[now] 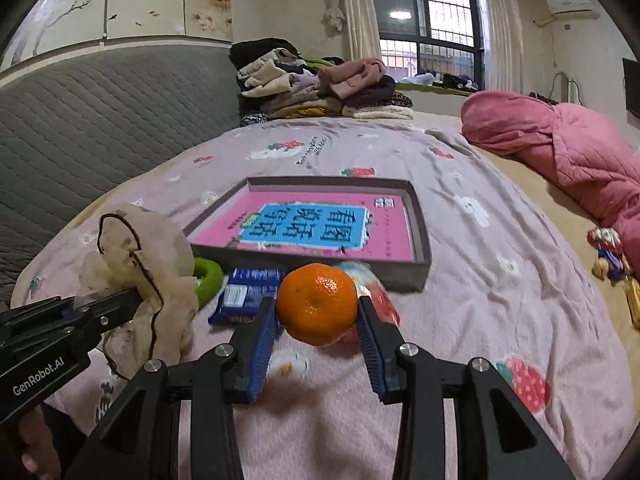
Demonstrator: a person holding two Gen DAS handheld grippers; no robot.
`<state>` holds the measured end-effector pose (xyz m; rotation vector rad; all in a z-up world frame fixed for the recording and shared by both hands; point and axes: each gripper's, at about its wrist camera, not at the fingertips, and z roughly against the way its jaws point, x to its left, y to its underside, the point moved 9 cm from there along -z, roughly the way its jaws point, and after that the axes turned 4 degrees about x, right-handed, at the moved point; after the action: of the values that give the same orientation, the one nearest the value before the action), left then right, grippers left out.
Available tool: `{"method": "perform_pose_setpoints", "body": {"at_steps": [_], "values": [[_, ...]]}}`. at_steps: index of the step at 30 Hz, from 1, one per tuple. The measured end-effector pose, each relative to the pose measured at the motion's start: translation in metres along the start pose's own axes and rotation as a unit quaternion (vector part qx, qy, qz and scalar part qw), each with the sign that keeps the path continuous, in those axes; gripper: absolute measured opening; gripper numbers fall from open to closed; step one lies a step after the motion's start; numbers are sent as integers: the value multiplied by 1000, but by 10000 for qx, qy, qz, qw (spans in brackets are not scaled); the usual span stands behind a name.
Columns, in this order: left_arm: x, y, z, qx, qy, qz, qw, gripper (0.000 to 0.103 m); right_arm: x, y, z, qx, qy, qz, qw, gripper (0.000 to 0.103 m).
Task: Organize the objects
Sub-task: 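Lift the bath puff with the left tool while the right tool grasps an orange, then carry the puff and orange over the tray and lower them onto the pink book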
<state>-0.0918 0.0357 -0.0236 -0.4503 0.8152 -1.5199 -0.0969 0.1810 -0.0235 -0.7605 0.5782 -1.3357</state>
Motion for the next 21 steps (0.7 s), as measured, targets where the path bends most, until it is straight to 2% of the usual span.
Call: {"method": "perform_pose_setpoints", "body": {"at_steps": [14,21], "values": [[10,-58,-29,-92,-177,-9,9998,11,-11,-41,-30,-106,203,49,9997,41],[21,-83,-59,77,-228,-18,9997,11,-18,-53,-52,9,260,67,9996,41]]}}
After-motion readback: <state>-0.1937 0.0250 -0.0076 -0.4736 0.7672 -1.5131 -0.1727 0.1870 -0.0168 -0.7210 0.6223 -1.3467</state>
